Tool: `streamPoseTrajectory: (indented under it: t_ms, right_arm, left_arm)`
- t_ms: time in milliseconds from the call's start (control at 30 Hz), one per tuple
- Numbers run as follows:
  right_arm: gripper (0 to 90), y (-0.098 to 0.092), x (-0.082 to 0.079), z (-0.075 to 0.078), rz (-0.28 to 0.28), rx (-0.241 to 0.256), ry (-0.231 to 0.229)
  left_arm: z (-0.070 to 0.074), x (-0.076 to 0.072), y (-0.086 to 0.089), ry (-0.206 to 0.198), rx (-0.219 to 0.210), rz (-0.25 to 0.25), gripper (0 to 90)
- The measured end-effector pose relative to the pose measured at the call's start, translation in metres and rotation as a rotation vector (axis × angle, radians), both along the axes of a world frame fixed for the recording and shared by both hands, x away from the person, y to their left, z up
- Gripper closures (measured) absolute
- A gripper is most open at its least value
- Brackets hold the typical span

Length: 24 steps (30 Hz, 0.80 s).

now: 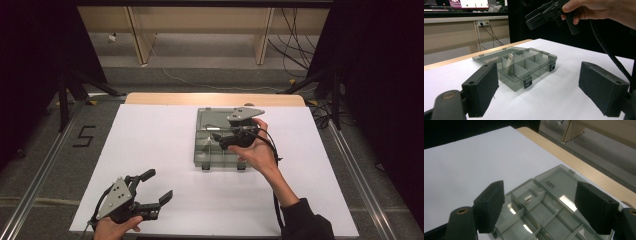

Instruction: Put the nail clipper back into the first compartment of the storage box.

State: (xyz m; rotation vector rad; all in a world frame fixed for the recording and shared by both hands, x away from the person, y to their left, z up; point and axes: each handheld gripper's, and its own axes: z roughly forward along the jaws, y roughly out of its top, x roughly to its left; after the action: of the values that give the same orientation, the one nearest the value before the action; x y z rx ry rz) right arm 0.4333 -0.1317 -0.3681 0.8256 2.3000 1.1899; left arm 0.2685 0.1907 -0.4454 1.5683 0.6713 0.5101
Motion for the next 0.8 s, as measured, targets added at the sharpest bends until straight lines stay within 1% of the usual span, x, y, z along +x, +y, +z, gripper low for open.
streamPoseTrajectory:
  t_ms: [67,133,200,300,333,367,467,500,533,567,667,700,733,800]
  right_arm:
    - [24.8,-0.003,-0.004,0.001,0.005,0.011,-0.014]
    - [24.7,-0.004,-0.008,0.002,0.001,0.013,-0.022]
    - [24.5,-0.006,-0.012,0.003,0.013,0.012,-0.02]
    - [24.4,-0.008,-0.017,0.004,0.018,0.02,-0.037]
    - [24.4,-0.009,-0.02,0.005,0.017,0.016,-0.03]
    - [24.4,-0.009,-0.021,0.004,0.022,0.018,-0.036]
    - [24.3,-0.012,-0.026,0.004,0.026,0.019,-0.033]
    - [24.3,-0.013,-0.027,0.004,0.028,0.028,-0.039]
    - [24.2,-0.013,-0.029,0.004,0.024,0.03,-0.039]
    - [24.1,-0.014,-0.029,0.004,0.03,0.029,-0.049]
    - [24.1,-0.018,-0.034,0.002,0.035,0.034,-0.044]
    - [24.0,-0.019,-0.035,0.001,0.036,0.036,-0.036]
    - [24.0,-0.02,-0.036,0.0,0.039,0.039,-0.042]
    - [23.9,-0.023,-0.039,-0.001,0.039,0.039,-0.039]
  left_arm:
    - [0.0,0.0,0.0,-0.001,0.002,0.0,15.7]
    - [0.0,0.0,0.0,-0.001,0.002,0.0,15.7]
    - [0.0,0.0,0.0,-0.001,0.001,0.001,15.7]
    - [0.0,0.0,0.0,-0.001,0.001,0.001,15.7]
    - [0.0,0.0,0.0,-0.001,0.0,0.0,15.7]
    - [0.0,0.0,0.0,-0.002,0.0,0.0,15.7]
    - [0.0,0.0,0.0,-0.002,-0.001,0.001,15.7]
    - [0.0,0.0,0.0,-0.002,-0.001,0.001,15.7]
    - [0.001,0.0,0.0,-0.003,0.0,0.0,15.7]
    - [0.001,0.0,0.0,-0.003,0.0,0.0,15.7]
    - [0.0,0.0,0.0,-0.002,0.0,-0.001,15.7]
    - [0.0,0.0,0.0,-0.002,0.0,-0.001,15.7]
    - [0.001,0.0,0.0,-0.002,0.0,-0.001,15.7]
    - [0.001,0.0,0.0,-0.002,-0.001,-0.001,15.7]
